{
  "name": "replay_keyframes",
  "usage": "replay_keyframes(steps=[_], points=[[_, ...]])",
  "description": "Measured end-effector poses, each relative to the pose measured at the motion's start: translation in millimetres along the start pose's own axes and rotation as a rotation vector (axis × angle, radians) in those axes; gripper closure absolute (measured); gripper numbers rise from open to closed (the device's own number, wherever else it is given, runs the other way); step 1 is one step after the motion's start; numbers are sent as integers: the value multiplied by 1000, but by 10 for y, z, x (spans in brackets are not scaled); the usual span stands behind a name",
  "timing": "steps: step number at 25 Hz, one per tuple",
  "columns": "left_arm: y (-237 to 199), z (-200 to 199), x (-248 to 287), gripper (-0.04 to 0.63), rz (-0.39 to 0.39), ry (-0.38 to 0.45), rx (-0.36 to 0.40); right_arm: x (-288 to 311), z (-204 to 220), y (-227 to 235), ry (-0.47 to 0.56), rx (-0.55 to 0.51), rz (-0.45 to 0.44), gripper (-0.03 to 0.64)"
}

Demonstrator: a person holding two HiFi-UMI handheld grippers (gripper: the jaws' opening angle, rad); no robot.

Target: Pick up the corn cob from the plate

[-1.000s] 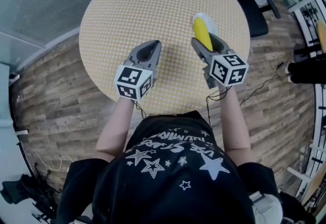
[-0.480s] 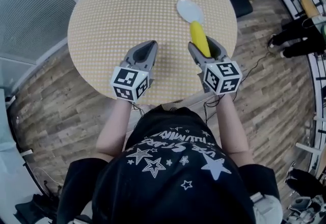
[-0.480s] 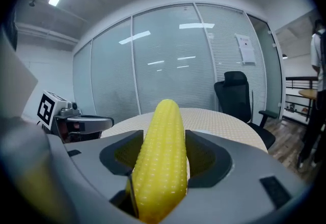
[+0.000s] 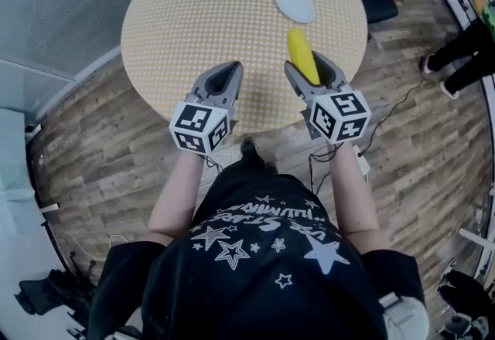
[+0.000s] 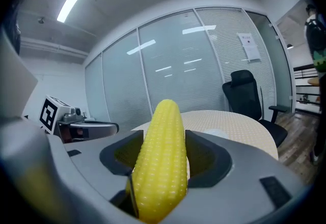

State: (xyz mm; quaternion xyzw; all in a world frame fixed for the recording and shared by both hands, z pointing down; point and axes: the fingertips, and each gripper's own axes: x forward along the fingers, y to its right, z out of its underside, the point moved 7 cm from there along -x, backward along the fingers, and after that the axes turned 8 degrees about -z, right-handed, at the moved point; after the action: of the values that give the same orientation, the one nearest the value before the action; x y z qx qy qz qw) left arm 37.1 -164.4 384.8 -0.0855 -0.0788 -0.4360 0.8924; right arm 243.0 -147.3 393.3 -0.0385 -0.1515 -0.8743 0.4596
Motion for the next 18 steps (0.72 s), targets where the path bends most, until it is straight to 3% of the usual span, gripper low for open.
replay_keyframes(steps=[9, 18], points=[[261, 94, -471, 586, -67, -16, -23, -227, 128, -297, 30, 8, -95, 353], [301, 220, -833, 586, -97, -49, -3, -273, 321, -453, 32, 43, -80, 353]])
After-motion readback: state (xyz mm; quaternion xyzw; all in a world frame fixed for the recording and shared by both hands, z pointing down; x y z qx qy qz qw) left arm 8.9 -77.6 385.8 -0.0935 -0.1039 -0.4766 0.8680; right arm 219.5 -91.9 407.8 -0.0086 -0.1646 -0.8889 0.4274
